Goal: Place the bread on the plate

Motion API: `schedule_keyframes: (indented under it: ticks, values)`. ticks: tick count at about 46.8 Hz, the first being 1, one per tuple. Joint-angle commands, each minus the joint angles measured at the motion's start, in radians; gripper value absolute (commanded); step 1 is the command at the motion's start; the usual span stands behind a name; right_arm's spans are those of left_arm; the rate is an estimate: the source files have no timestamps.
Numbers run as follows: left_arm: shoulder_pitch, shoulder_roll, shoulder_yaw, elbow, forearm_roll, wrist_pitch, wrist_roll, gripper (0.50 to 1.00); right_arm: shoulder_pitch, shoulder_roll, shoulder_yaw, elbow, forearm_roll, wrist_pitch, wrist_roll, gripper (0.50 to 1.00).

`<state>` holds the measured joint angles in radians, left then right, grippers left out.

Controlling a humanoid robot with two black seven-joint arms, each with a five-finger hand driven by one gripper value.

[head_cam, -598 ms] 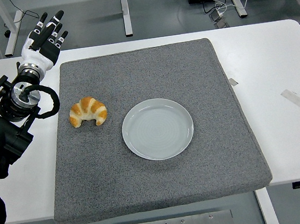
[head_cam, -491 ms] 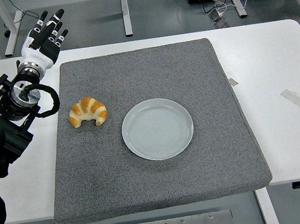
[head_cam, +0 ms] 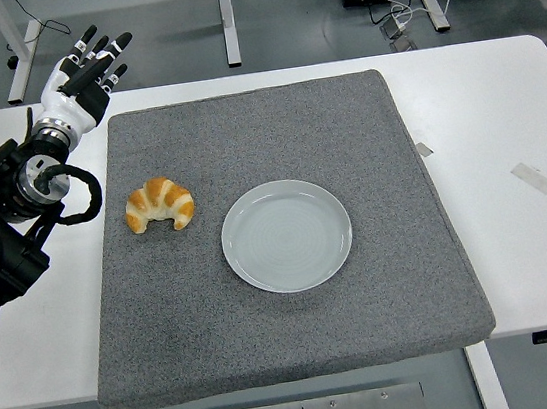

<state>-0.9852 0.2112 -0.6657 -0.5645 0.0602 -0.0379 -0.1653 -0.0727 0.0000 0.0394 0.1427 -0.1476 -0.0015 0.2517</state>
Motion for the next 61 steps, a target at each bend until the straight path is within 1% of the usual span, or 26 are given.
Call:
schedule_keyframes:
  ticks: [1,5,11,14,19,26,31,36,41,46,54,61]
  values:
    - [-0.024,0.027,0.095,-0.001,0.055,-0.045,-0.005,0.975,-0.001,0.000,0.000,0.000,0.000,0.000,0.000,1.000]
    - [-0.049,0.066,0.207,-0.003,0.118,-0.105,-0.011,0.974,0.001,0.000,0.000,0.000,0.000,0.000,0.000,1.000]
    - [-0.089,0.114,0.328,-0.003,0.214,-0.180,-0.026,0.975,0.001,0.000,-0.001,0.000,0.000,0.000,0.000,1.000]
    - [-0.099,0.129,0.357,-0.005,0.279,-0.220,-0.042,0.975,-0.001,0.000,0.000,0.000,0.000,0.000,0.000,1.000]
    - [-0.115,0.140,0.383,-0.005,0.398,-0.257,-0.069,0.975,0.001,0.000,0.000,0.000,-0.001,0.000,0.000,1.000]
    - [-0.131,0.175,0.422,-0.015,0.579,-0.284,-0.155,0.975,0.001,0.000,0.000,0.000,0.000,0.000,0.000,1.000]
    - [-0.154,0.194,0.474,-0.018,0.688,-0.300,-0.209,0.974,0.001,0.000,-0.001,0.000,0.000,0.000,0.000,1.000]
    - [-0.182,0.221,0.537,-0.032,0.773,-0.327,-0.275,0.972,0.001,0.000,-0.001,0.000,-0.001,0.000,0.000,1.000]
    - [-0.205,0.234,0.624,-0.051,0.858,-0.332,-0.344,0.969,0.001,0.000,0.000,0.000,0.000,0.000,0.000,1.000]
    - [-0.211,0.238,0.692,-0.070,0.900,-0.332,-0.384,0.968,-0.001,0.000,0.000,0.000,-0.001,0.000,0.000,1.000]
    - [-0.217,0.235,0.738,-0.078,1.001,-0.321,-0.407,0.963,0.001,0.000,0.000,0.000,-0.001,0.000,0.000,1.000]
    - [-0.213,0.229,0.741,-0.078,1.044,-0.271,-0.407,0.955,0.001,0.000,-0.001,0.000,-0.001,0.000,0.000,1.000]
